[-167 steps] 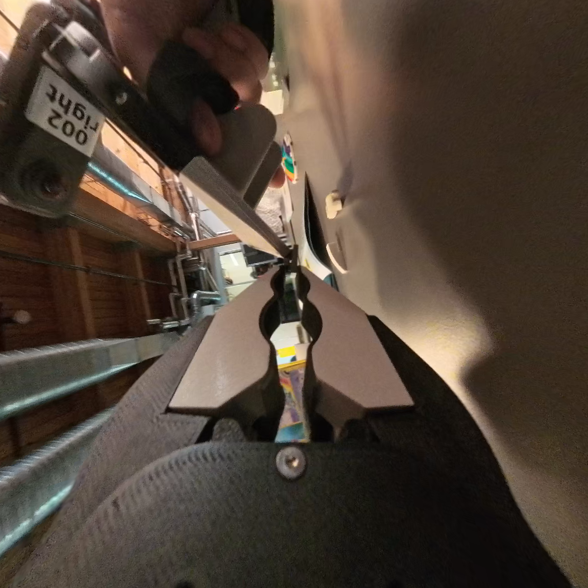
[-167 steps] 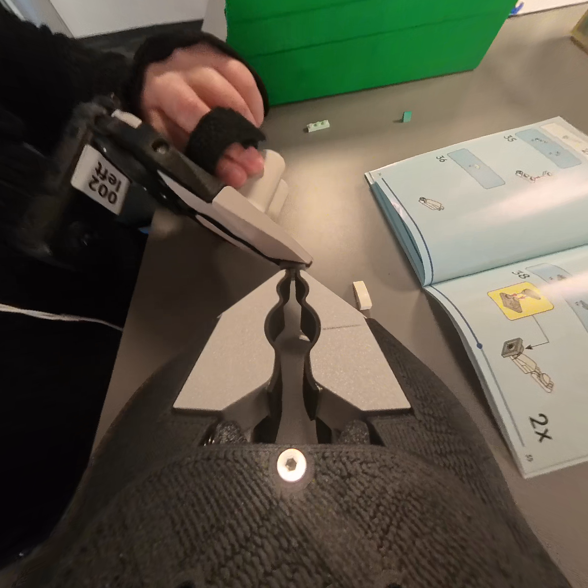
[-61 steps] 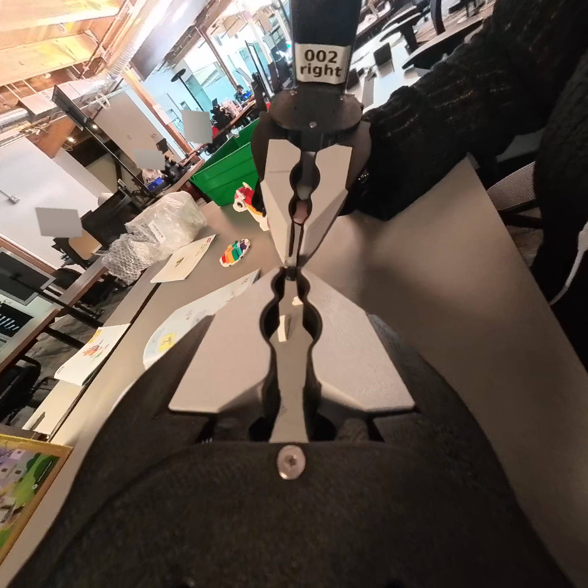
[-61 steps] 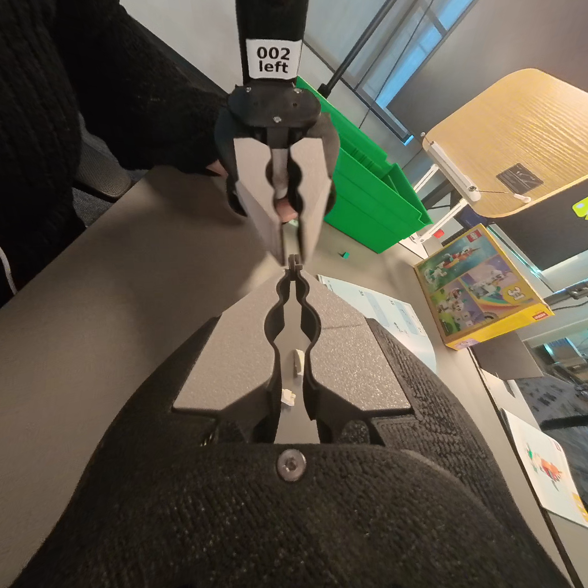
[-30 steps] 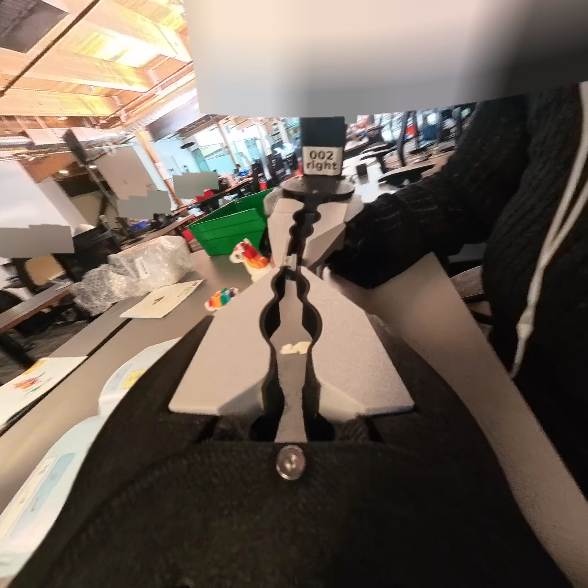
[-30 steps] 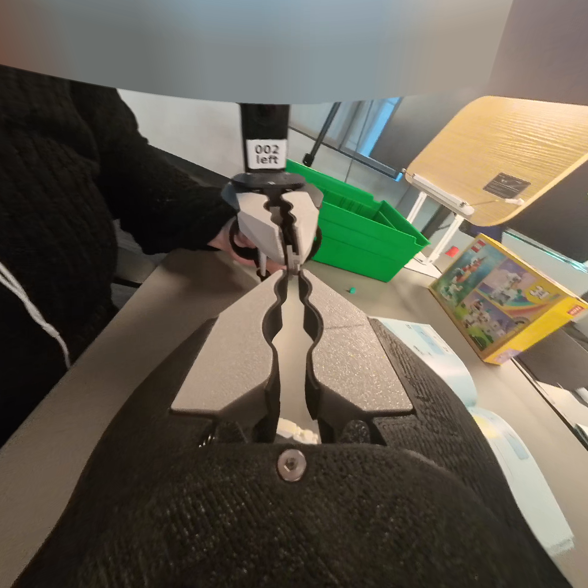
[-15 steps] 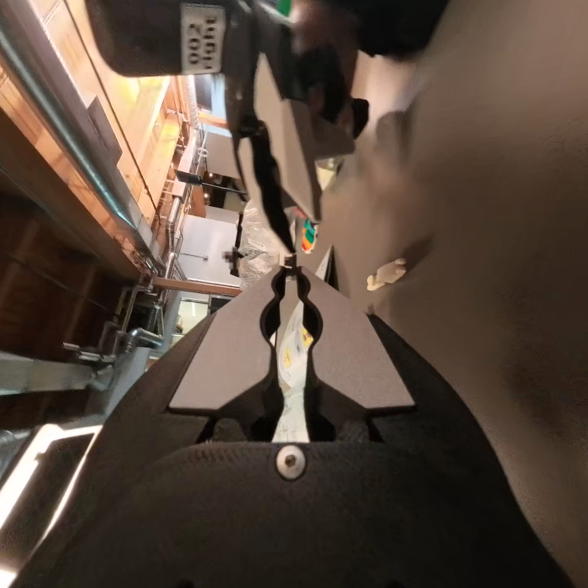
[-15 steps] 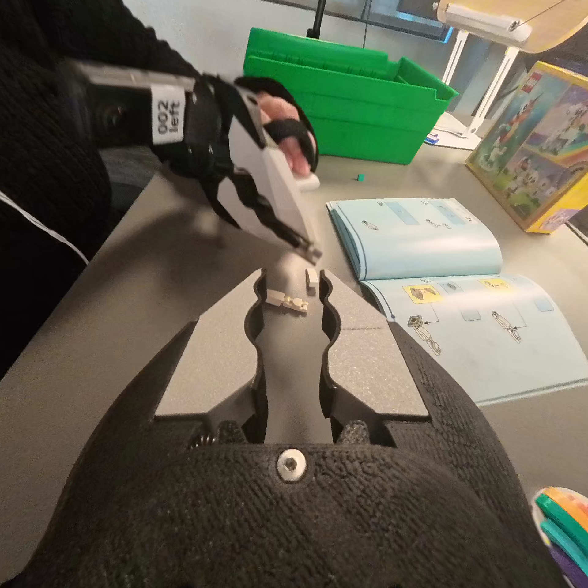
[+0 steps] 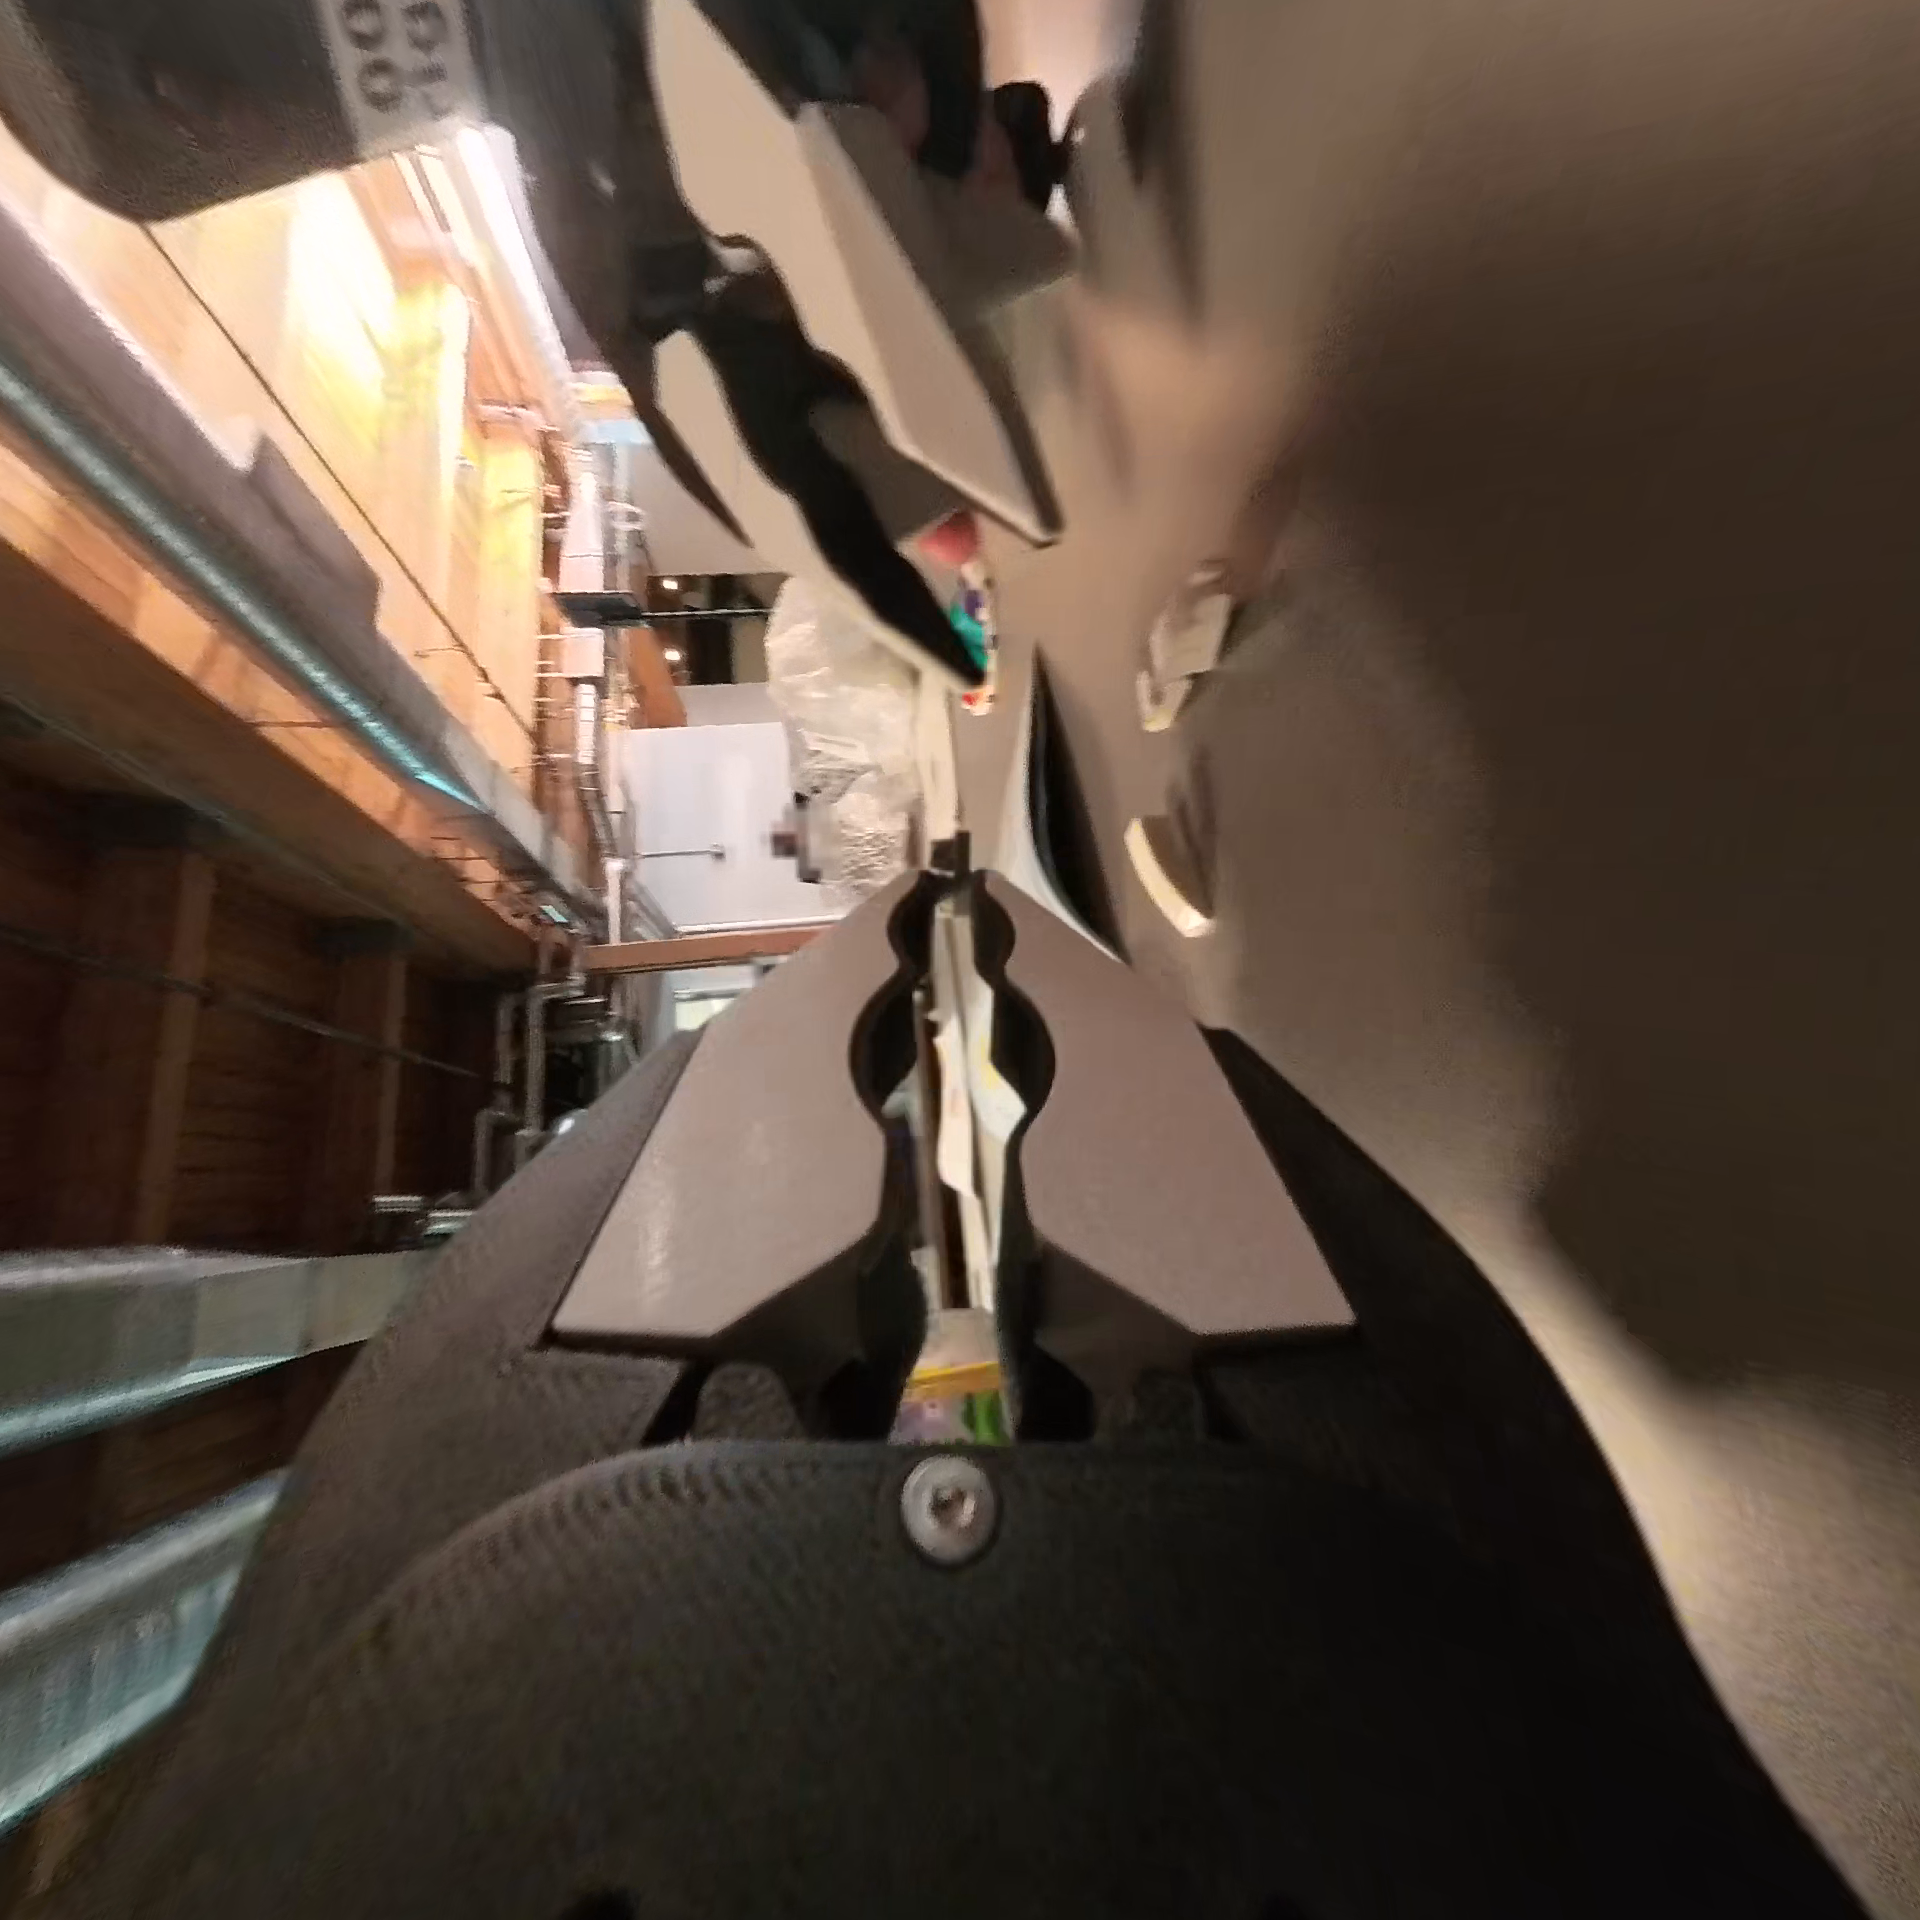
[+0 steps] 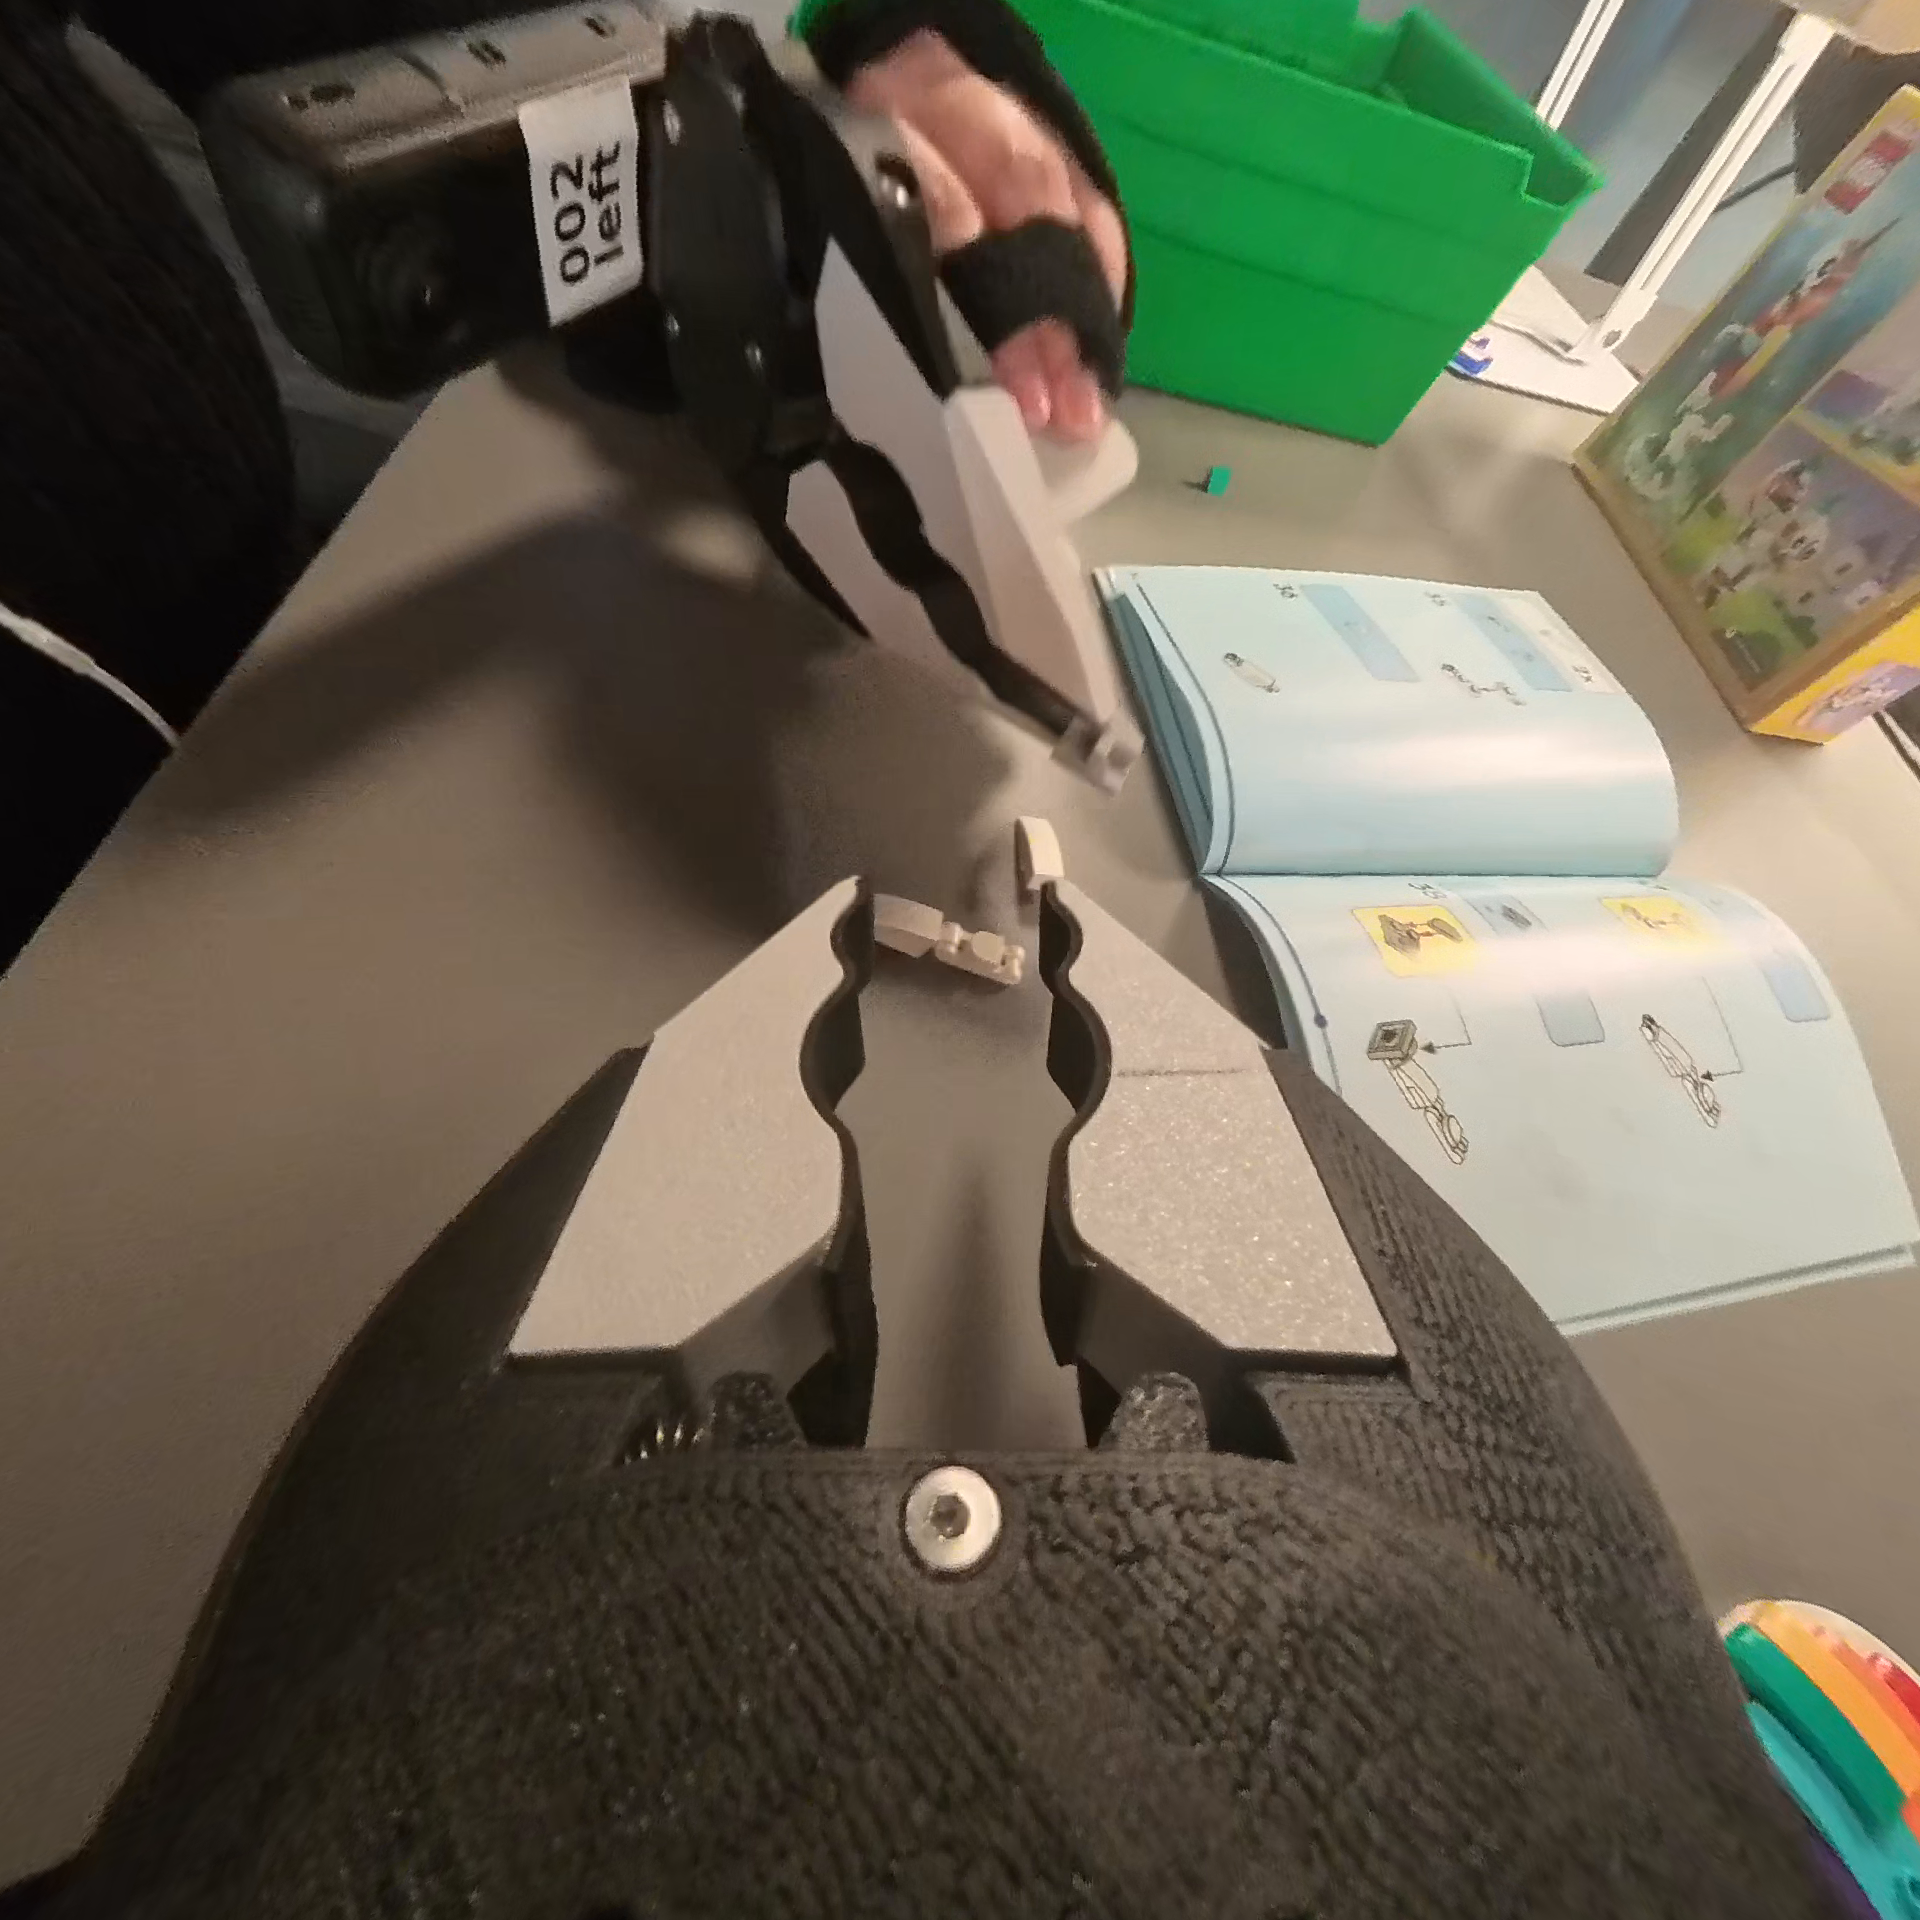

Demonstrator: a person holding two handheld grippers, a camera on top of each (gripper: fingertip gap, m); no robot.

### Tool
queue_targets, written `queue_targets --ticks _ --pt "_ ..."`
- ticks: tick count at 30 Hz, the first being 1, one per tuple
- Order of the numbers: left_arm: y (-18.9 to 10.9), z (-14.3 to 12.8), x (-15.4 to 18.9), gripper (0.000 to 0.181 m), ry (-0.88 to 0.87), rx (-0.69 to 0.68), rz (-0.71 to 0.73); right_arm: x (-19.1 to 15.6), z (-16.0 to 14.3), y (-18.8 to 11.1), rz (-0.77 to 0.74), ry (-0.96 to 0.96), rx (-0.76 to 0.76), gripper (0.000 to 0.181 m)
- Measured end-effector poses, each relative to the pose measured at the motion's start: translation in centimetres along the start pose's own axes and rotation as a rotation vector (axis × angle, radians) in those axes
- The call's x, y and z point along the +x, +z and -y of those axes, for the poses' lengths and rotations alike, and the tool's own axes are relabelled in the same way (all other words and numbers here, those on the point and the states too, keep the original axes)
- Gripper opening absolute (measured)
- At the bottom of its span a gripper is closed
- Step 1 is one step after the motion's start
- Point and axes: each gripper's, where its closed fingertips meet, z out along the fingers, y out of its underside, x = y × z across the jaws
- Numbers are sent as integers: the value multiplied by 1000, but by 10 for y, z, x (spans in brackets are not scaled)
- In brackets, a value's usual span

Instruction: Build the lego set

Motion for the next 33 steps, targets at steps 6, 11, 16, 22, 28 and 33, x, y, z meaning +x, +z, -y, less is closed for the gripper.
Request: queue_targets --ticks 6,11,16,22,28,33 --pt "-3 -1 -8 6 16 3 51 -2 -8 7 -4 -29 -66 31" --pt "-2 0 -5 6 29 3 39 -11 -11 8 44 -47 -85 22" --pt "-3 3 -2 6 29 11 17 -25 -17 7 147 52 -136 16" --pt "-3 10 9 6 48 30 -42 -31 -22 14 153 17 -190 16" --pt "-2 10 13 6 65 24 -59 -34 -10 29 121 -43 -166 30" --pt "-3 8 12 6 58 23 -61 -27 6 26 89 -12 -61 23"
